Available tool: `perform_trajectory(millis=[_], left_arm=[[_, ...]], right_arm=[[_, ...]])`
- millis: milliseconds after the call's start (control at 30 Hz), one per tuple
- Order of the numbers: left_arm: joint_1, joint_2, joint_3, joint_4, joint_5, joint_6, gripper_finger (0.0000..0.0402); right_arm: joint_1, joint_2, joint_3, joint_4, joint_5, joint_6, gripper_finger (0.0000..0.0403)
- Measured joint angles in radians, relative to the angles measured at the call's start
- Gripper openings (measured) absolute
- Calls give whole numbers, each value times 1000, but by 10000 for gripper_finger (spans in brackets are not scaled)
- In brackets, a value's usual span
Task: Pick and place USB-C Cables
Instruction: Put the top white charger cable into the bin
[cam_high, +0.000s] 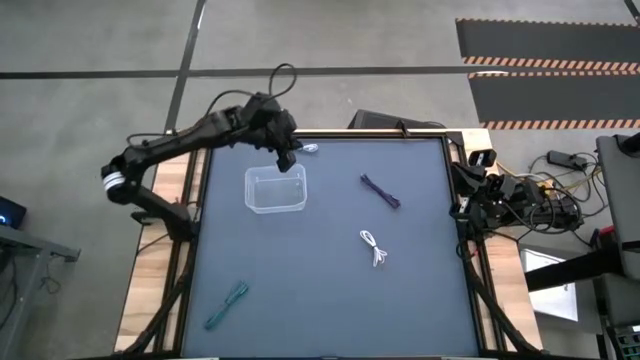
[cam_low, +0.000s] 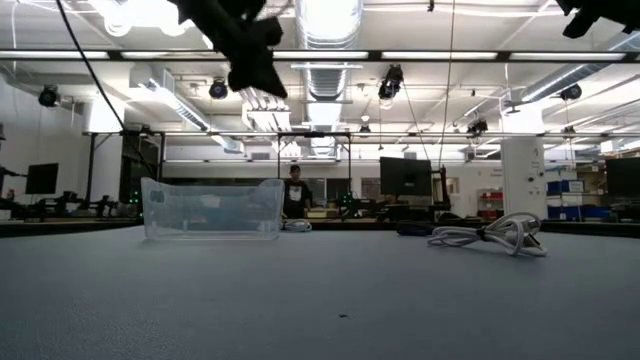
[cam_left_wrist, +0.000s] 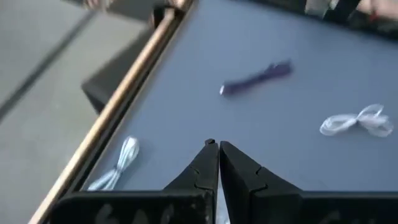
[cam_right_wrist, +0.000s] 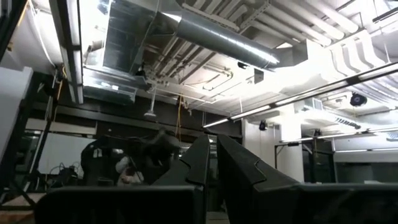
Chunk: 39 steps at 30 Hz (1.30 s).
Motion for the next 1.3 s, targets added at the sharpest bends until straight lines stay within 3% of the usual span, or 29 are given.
perform_trajectory(millis=[300,600,933,1300], left_arm=[[80,208,171,-208,0,136,0],[86,391,324,-343,-58,443,0],[102,546,389,-344,-67,548,0],[122,636,389,-260,-140,581,0]], right_arm=[[0,0,0,0,0,3,22],[0,0,0,-2,20,3,22],[0,0,0,-8,44,1,22],[0,0,1,-9,44,1,22]])
